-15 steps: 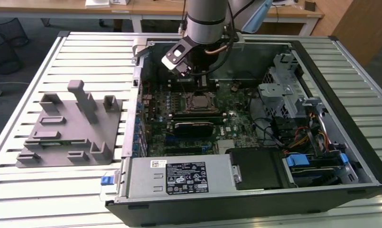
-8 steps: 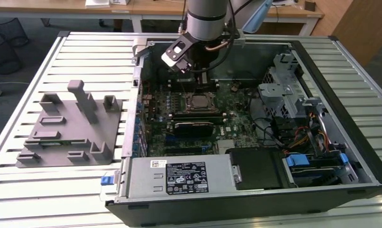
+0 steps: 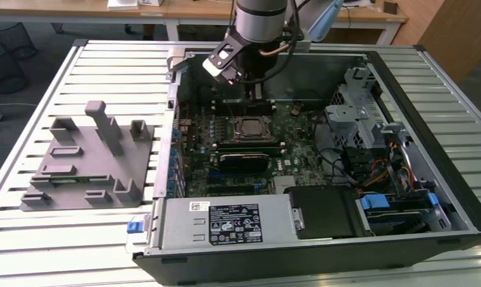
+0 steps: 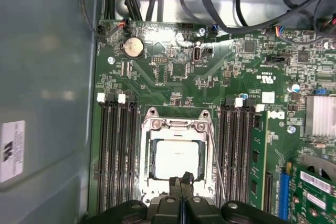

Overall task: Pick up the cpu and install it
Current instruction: 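Install the first cpu locking lever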

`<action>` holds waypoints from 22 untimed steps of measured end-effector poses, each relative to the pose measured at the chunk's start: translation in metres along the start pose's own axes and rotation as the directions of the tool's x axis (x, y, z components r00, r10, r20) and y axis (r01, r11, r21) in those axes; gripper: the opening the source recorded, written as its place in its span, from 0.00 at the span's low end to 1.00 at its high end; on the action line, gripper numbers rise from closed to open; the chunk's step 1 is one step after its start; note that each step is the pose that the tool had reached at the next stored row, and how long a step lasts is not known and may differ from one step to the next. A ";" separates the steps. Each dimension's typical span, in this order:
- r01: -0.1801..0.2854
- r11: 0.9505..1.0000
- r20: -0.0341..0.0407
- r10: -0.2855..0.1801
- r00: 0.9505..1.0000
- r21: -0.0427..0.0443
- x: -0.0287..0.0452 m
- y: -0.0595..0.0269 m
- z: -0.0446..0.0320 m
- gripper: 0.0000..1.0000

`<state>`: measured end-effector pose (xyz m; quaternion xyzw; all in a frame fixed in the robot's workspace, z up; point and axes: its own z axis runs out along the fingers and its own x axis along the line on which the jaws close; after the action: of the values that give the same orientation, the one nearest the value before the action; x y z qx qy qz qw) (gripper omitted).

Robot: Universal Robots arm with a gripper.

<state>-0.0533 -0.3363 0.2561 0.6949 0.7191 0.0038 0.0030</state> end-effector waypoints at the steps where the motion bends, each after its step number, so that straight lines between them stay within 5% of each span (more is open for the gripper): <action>1: 0.000 1.000 0.000 0.000 1.000 0.000 0.0000 0.0000 -0.0025 0.11; 5: 0.014 1.000 0.000 -0.014 1.000 -0.003 0.0000 -0.0007 -0.0050 0.11; 11: 0.120 0.993 0.001 -0.120 0.993 -0.003 0.0000 -0.0009 -0.0047 0.11; 22: 0.290 0.957 -0.001 -0.290 0.957 -0.003 0.0000 -0.0015 -0.0037 0.11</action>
<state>-0.0548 -0.3363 0.2598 0.5820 0.8132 0.0047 0.0042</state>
